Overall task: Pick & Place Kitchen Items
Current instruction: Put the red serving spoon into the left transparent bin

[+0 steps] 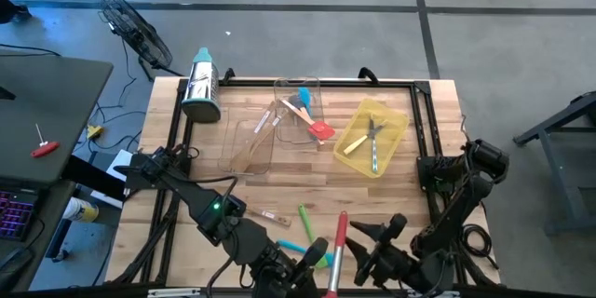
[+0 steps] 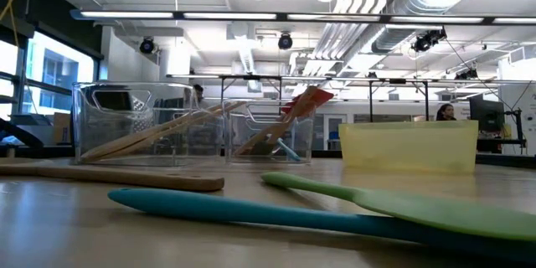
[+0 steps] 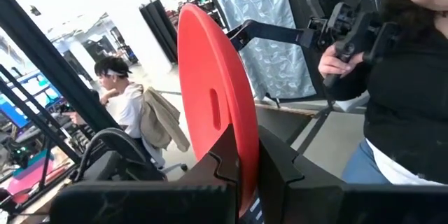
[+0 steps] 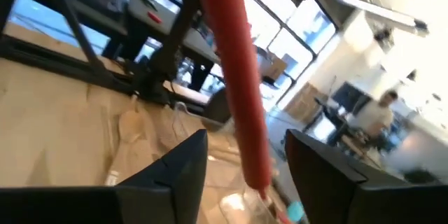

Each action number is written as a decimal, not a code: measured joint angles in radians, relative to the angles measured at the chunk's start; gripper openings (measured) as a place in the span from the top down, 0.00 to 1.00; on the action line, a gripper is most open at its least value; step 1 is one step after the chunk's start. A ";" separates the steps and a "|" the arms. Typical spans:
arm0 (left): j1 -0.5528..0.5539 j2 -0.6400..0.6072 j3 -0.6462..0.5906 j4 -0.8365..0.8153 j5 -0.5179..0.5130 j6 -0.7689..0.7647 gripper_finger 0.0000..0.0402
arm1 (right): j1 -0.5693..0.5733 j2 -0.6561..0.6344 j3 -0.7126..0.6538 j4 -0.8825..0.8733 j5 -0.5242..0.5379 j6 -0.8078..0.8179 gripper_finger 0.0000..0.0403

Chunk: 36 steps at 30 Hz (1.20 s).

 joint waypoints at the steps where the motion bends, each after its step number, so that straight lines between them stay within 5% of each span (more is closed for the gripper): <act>1: 0.000 0.000 -0.009 0.015 0.000 0.001 0.97 | 0.000 0.000 0.000 0.005 -0.023 -0.010 0.56; 17: 0.018 0.002 -0.075 0.114 -0.011 0.003 0.97 | 0.000 -0.043 0.000 0.005 -0.211 -0.093 0.67; 27: 0.019 0.015 -0.074 0.149 -0.014 -0.005 0.97 | -0.007 -0.042 -0.001 -0.017 -0.210 -0.119 0.87; 36: 0.020 0.019 -0.073 0.130 -0.031 0.005 0.89 | -0.006 -0.043 -0.001 -0.033 -0.185 -0.084 0.87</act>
